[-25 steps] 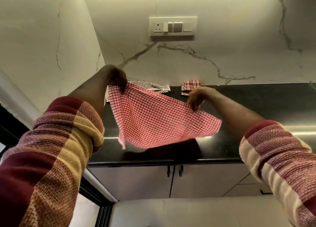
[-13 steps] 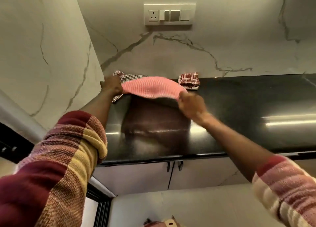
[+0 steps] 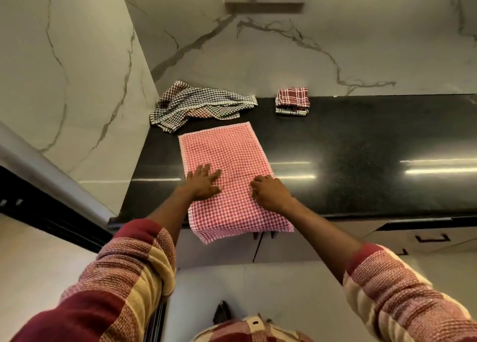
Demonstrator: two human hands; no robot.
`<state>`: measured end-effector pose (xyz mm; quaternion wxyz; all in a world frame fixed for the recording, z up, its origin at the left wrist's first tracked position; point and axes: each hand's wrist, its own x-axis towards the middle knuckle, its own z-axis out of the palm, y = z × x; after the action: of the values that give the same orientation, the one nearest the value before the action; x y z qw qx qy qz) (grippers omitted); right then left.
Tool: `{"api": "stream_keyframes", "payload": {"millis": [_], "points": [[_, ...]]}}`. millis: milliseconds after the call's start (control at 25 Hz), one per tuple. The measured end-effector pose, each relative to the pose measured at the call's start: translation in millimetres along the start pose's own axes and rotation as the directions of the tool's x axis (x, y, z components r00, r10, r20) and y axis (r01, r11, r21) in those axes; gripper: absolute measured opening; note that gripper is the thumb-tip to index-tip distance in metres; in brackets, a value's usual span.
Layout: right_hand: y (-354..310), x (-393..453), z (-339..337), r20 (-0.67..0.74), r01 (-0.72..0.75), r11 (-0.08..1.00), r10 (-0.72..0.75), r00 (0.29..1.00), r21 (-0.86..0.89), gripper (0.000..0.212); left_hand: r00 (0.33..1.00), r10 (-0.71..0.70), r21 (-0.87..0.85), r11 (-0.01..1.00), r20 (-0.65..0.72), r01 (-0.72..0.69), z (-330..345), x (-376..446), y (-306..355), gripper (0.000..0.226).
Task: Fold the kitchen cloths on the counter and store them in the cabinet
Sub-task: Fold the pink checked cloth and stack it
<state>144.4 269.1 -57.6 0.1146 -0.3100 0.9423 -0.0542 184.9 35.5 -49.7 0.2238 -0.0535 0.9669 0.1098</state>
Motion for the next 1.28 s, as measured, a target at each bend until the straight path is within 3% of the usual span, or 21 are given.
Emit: {"api": "stream_keyframes", "payload": {"millis": [80, 160, 240, 360, 480, 640, 760, 880, 960, 1040, 1160, 1280], "points": [[-9.6, -0.7, 9.1, -0.147, -0.061, 0.996, 0.07, 0.987, 0.068, 0.031, 0.981, -0.137, -0.172, 0.979, -0.137, 0.112, 7.1, -9.3, -4.6, 0.095], [-13.3, 2.4, 5.0, -0.206, -0.116, 0.981, 0.146, 0.968, 0.154, 0.027, 0.929, -0.306, -0.342, 0.913, -0.208, 0.224, 14.6, -16.2, -3.6, 0.104], [-7.0, 6.2, -4.3, -0.216, -0.217, 0.934, 0.283, 0.935, 0.285, 0.026, 0.844, -0.48, -0.459, 0.822, -0.238, 0.338, 17.9, -16.7, -2.1, 0.091], [5.9, 11.2, -9.7, -0.202, -0.414, 0.769, 0.561, 0.803, 0.488, 0.028, 0.69, -0.695, -0.675, 0.61, -0.204, 0.416, 14.9, -9.5, -6.8, 0.048], [10.2, 18.6, -10.0, -0.011, -0.595, 0.572, 0.726, 0.688, 0.565, 0.034, 0.688, -0.713, -0.757, 0.522, -0.135, 0.393, 14.8, -7.7, -12.5, 0.032], [9.7, 25.5, -8.2, 0.034, -0.631, 0.505, 0.765, 0.644, 0.589, 0.033, 0.701, -0.709, -0.849, 0.416, -0.078, 0.326, 13.4, -6.7, -18.7, 0.026], [14.7, 25.3, -8.7, 0.041, -0.483, 0.417, 0.723, 0.69, 0.77, 0.019, 0.74, -0.672, -0.961, 0.22, -0.026, 0.166, 7.7, -8.2, -28.1, 0.017], [24.6, 17.7, -16.0, -0.01, -0.267, 0.302, 0.679, 0.734, 0.915, 0.01, 0.775, -0.627, -0.991, 0.132, -0.074, 0.012, 3.8, -15.6, -35.2, 0.023], [30.6, 12.7, -21.1, -0.016, -0.236, 0.318, 0.626, 0.779, 0.918, 0.008, 0.805, -0.579, -0.988, 0.148, -0.128, -0.051, 4.8, -18.7, -38.8, 0.019], [34.8, 10.5, -24.7, 0.014, -0.246, 0.32, 0.585, 0.811, 0.915, 0.013, 0.824, -0.536, -0.971, 0.23, -0.185, -0.069, 6.0, -21.1, -44.1, 0.017], [38.3, 9.4, -31.0, -0.011, -0.254, 0.41, 0.544, 0.839, 0.876, 0.017, 0.854, -0.413, -0.861, 0.503, -0.316, -0.076, 2.3, -27.3, -49.8, 0.024], [39.0, 10.6, -39.1, -0.124, -0.257, 0.642, 0.486, 0.865, 0.722, 0.016, 0.846, -0.293, -0.634, 0.771, -0.445, -0.066, -8.3, -29.0, -47.9, 0.018]]}}
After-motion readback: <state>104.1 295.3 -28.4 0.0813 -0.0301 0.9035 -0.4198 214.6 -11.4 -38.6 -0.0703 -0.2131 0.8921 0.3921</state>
